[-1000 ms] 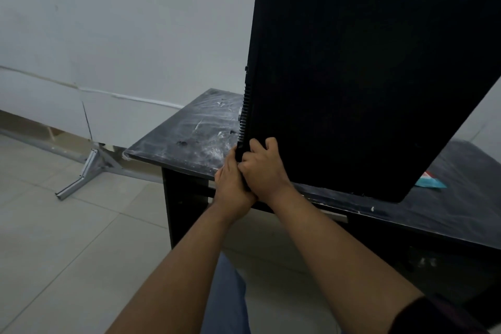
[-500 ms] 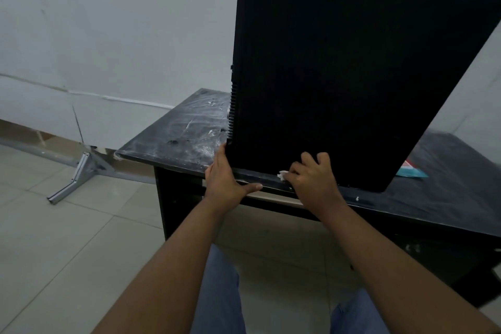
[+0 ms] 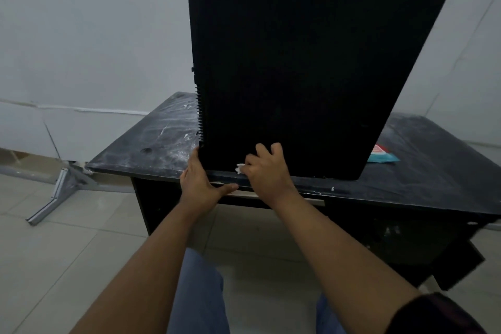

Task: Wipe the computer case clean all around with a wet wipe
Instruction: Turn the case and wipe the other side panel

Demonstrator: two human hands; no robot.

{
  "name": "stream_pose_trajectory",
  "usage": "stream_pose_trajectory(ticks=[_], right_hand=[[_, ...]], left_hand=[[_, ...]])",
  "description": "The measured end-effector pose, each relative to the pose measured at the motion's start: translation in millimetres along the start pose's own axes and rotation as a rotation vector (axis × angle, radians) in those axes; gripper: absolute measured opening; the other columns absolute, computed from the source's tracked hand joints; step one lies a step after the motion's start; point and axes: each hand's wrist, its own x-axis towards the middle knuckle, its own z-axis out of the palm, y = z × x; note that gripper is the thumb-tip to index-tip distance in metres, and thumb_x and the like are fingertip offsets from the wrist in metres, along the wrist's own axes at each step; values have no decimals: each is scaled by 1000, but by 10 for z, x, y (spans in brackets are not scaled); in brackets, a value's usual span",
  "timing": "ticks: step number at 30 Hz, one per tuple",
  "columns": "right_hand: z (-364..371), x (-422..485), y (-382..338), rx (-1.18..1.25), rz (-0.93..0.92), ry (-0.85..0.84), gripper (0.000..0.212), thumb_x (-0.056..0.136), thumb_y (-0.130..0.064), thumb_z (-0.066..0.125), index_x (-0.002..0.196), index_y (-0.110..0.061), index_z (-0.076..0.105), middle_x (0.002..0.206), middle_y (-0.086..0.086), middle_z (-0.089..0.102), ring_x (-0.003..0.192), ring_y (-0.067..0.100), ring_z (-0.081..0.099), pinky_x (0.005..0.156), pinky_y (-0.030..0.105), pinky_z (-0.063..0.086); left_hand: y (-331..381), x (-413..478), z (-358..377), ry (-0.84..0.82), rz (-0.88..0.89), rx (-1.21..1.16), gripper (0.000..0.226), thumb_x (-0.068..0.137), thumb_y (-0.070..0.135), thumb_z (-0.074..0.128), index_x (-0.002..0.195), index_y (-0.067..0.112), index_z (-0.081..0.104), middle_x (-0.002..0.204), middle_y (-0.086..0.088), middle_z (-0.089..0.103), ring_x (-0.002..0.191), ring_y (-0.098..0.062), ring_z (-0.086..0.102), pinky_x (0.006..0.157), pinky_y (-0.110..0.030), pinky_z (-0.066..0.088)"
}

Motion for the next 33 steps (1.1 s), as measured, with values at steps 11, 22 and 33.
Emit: stream_pose_trajectory(ticks=[11,22,33], right_hand=[[-184,-1195,1311,-121,192,-108,20,78,-22,91,97,-27,85,89,-2,75,96,29,55,82,45,36],[-94,-474,592,28,78,51,3,88,-26,82,90,-27,84,78,-5,68,94,27,57,82,46,41],[-29,-1137,1200,11,262,-5,14,81,-24,88,93,-26,84,86,-5,74,92,27,55,79,41,34]], left_hand=[[44,-43,-24,-20,-47,43,137,66,52,98,167,26,8,167,-5,32,154,-39,29,128,-58,22],[753,-25,528,153,-218,-138,154,71,82,73,164,6,-24,174,-17,-23,162,-33,-19,132,-55,-5],[737,-74,613,121,-200,-76,161,64,91,66,160,8,-33,172,-17,-31,162,-37,-19,129,-57,4]])
